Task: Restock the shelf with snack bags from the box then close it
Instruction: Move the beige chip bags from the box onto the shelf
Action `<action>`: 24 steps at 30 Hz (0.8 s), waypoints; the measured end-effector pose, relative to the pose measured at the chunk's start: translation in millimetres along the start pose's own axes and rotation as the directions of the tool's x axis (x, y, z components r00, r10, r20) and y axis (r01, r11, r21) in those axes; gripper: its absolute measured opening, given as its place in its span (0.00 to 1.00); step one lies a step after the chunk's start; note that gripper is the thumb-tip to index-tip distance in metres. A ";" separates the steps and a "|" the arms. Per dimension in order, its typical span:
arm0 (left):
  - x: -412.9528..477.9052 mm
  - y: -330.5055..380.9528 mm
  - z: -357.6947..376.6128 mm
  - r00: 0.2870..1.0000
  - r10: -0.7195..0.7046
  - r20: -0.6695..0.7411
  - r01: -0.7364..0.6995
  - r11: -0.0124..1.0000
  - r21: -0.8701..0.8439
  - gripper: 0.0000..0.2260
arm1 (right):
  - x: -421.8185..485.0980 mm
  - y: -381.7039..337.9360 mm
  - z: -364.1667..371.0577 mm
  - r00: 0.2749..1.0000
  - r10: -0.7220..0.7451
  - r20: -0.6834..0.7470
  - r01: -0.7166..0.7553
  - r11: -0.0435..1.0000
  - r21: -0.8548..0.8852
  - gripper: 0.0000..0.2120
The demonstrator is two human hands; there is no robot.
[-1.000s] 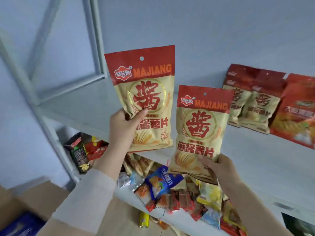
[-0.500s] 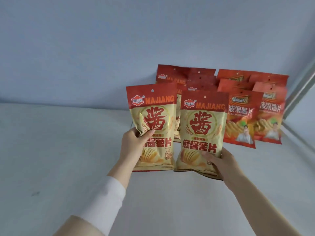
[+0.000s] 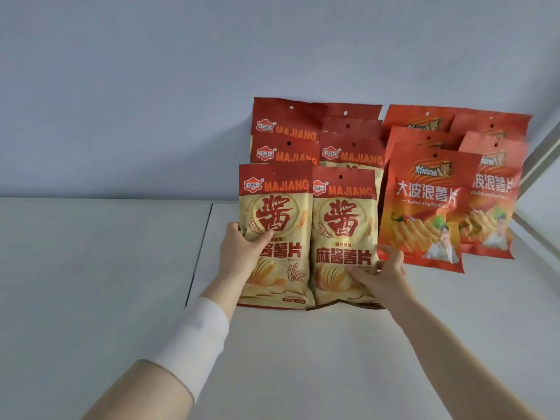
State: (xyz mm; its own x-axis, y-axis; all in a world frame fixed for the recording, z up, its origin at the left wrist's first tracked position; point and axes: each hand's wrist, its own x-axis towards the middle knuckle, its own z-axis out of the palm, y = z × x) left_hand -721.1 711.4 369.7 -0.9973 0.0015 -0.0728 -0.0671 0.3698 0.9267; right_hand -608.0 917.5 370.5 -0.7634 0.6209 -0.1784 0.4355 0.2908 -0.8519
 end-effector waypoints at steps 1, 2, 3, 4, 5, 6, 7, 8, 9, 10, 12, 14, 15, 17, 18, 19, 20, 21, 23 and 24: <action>-1.1 0.3 1.1 1.000 -0.010 -0.013 0.010 1.000 -0.010 0.22 | -1.2 -0.4 1.4 1.000 -0.027 -0.011 0.026 0.999 -0.037 0.35; -2.5 0.8 2.1 1.000 -0.022 -0.022 0.021 0.999 -0.035 0.23 | -2.6 -1.3 2.7 0.998 -0.053 -0.020 0.051 0.995 -0.080 0.36; -4.6 2.4 2.6 0.999 -0.028 -0.028 0.027 0.998 -0.059 0.24 | -4.4 -2.7 3.0 0.996 -0.088 -0.028 0.084 0.989 -0.125 0.36; -7.2 4.7 2.3 0.999 -0.031 -0.035 0.028 0.997 -0.074 0.25 | -6.1 -4.8 2.8 0.991 -0.127 -0.034 0.120 0.978 -0.171 0.38; -9.8 7.1 1.2 0.998 -0.031 -0.047 0.027 0.997 -0.072 0.26 | -8.4 -7.8 1.7 0.984 -0.172 -0.038 0.160 0.962 -0.221 0.39; -12.3 8.6 -0.6 0.997 -0.027 -0.066 0.024 0.998 -0.052 0.29 | -11.7 -12.0 0.2 0.975 -0.217 -0.043 0.197 0.940 -0.279 0.39; -15.1 8.3 -4.0 0.995 -0.015 -0.100 0.014 1.000 -0.013 0.32 | -15.1 -16.4 -1.0 0.962 -0.267 -0.052 0.234 0.910 -0.342 0.39; -18.9 8.0 -9.5 0.989 0.013 -0.145 -0.008 0.999 0.039 0.34 | -18.7 -21.9 -2.3 0.949 -0.309 -0.061 0.262 0.880 -0.396 0.39; -24.2 7.6 -17.0 0.979 0.069 -0.194 -0.048 0.993 0.112 0.36 | -22.9 -27.7 -3.3 0.935 -0.350 -0.062 0.290 0.852 -0.436 0.38; -31.0 7.9 -26.4 0.962 0.156 -0.224 -0.105 0.969 0.223 0.35 | -27.6 -33.6 -3.4 0.917 -0.395 -0.051 0.327 0.820 -0.470 0.36; -48.8 11.8 -48.7 0.928 0.337 -0.157 -0.205 0.816 0.540 0.29 | -39.0 -45.2 -0.6 0.865 -0.502 0.016 0.435 0.733 -0.523 0.31; -70.9 17.5 -73.3 0.912 0.410 -0.009 -0.256 0.586 0.769 0.24 | -54.4 -55.5 6.0 0.784 -0.600 0.159 0.570 0.595 -0.567 0.25; -84.0 19.5 -85.3 0.911 0.410 0.036 -0.260 0.505 0.823 0.22 | -63.8 -58.7 11.4 0.735 -0.634 0.240 0.635 0.521 -0.570 0.23; -114.1 18.4 -108.8 0.913 0.402 0.064 -0.237 0.398 0.886 0.21 | -85.1 -61.7 28.5 0.635 -0.682 0.363 0.736 0.391 -0.552 0.22; -130.2 15.5 -121.4 0.917 0.392 0.070 -0.223 0.360 0.906 0.20 | -100.1 -63.5 39.3 0.588 -0.694 0.416 0.773 0.329 -0.543 0.21; -147.1 10.2 -134.9 0.926 0.370 0.072 -0.203 0.330 0.922 0.19 | -117.7 -65.4 51.4 0.535 -0.703 0.469 0.809 0.265 -0.525 0.21; -163.9 4.2 -150.2 0.936 0.345 0.067 -0.178 0.301 0.937 0.19 | -135.9 -68.0 65.3 0.480 -0.705 0.522 0.845 0.211 -0.491 0.21; -179.9 -2.9 -167.1 0.945 0.323 0.053 -0.148 0.275 0.950 0.18 | -154.2 -71.3 79.7 0.430 -0.708 0.560 0.875 0.176 -0.450 0.21; -211.0 -20.5 -206.5 0.961 0.278 0.001 -0.070 0.238 0.969 0.18 | -196.7 -82.7 108.5 0.334 -0.715 0.614 0.921 0.109 -0.375 0.21; -227.2 -30.1 -228.4 0.969 0.245 -0.033 -0.021 0.211 0.977 0.18 | -220.8 -89.4 122.4 0.279 -0.721 0.634 0.939 0.068 -0.336 0.21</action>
State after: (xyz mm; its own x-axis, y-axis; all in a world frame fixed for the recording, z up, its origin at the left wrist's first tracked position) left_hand -499.0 487.7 442.6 -0.9838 0.0618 0.1684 0.0340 0.9860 -0.1630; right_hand -536.8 665.4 425.8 -0.8295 -0.4982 0.2525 -0.5273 0.8476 -0.0598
